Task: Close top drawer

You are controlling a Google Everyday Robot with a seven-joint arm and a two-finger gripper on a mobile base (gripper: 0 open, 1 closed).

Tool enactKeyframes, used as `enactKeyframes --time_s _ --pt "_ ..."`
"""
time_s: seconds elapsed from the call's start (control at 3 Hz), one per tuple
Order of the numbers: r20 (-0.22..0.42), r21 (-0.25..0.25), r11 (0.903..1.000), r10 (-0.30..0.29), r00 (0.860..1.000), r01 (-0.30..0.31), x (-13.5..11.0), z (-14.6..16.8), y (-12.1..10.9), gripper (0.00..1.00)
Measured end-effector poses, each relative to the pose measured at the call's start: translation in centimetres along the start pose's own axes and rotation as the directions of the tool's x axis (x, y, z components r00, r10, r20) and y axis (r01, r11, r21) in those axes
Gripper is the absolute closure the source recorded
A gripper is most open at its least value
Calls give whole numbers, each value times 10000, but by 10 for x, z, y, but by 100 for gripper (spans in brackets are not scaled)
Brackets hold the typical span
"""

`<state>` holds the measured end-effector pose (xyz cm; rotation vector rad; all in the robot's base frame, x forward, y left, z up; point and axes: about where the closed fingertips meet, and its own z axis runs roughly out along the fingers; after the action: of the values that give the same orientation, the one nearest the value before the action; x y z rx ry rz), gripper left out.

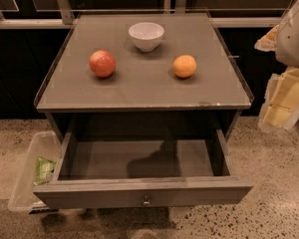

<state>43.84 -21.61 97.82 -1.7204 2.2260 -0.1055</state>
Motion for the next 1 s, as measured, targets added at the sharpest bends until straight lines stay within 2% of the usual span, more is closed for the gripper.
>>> enactKeyframes --time_s 0.33,0.67,1.0 --pt "0 0 10000 0 10000 0 0 0 0 0" --pt "204 49 9996 271 9994 -272 8 5 15 0" --pt "679 -307 9902 1381 9881 -1363 33 25 54 0"
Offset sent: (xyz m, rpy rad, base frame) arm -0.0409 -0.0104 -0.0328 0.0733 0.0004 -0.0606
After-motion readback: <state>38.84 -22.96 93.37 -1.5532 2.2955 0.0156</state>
